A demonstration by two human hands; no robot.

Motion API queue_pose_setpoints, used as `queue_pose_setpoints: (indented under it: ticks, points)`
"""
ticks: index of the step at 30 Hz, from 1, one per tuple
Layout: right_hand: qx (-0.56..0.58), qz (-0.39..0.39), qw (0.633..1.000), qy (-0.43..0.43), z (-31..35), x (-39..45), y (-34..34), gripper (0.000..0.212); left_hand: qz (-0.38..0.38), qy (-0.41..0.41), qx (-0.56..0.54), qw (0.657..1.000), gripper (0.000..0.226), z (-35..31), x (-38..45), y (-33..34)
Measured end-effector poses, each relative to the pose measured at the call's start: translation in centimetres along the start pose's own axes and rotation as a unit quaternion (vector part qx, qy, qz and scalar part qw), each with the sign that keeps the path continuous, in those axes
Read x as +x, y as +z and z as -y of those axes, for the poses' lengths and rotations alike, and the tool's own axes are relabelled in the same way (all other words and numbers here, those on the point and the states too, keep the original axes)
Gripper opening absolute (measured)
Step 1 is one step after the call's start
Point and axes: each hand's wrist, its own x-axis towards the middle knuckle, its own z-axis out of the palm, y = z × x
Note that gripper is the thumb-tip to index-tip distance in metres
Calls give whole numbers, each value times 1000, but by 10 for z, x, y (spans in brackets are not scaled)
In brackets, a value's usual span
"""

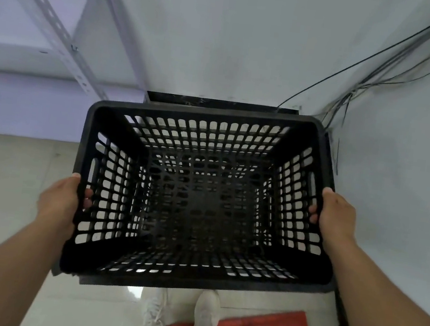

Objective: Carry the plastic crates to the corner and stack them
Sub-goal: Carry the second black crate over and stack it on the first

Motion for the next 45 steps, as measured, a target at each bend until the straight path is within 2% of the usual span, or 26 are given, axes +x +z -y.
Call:
queue_pose_setpoints:
  ticks: [5,10,17,30,45]
  points:
    - [-4,4,1000,0,-6,14,19,40,-4,-6,12,1000,29,-2,24,14]
    - [11,0,1000,10,-9,29,28,34,-4,2,2,1000,26,0,35,25]
    - [32,2,999,6,-5,34,25,37,-4,-6,-6,1000,33,0,37,24]
    - [21,12,999,42,-8,27,24,43,13,13,32,999,22,-8,34,26]
    - [51,28,996,62,-18,20,21,35,23,35,58,997,29,-2,23,22]
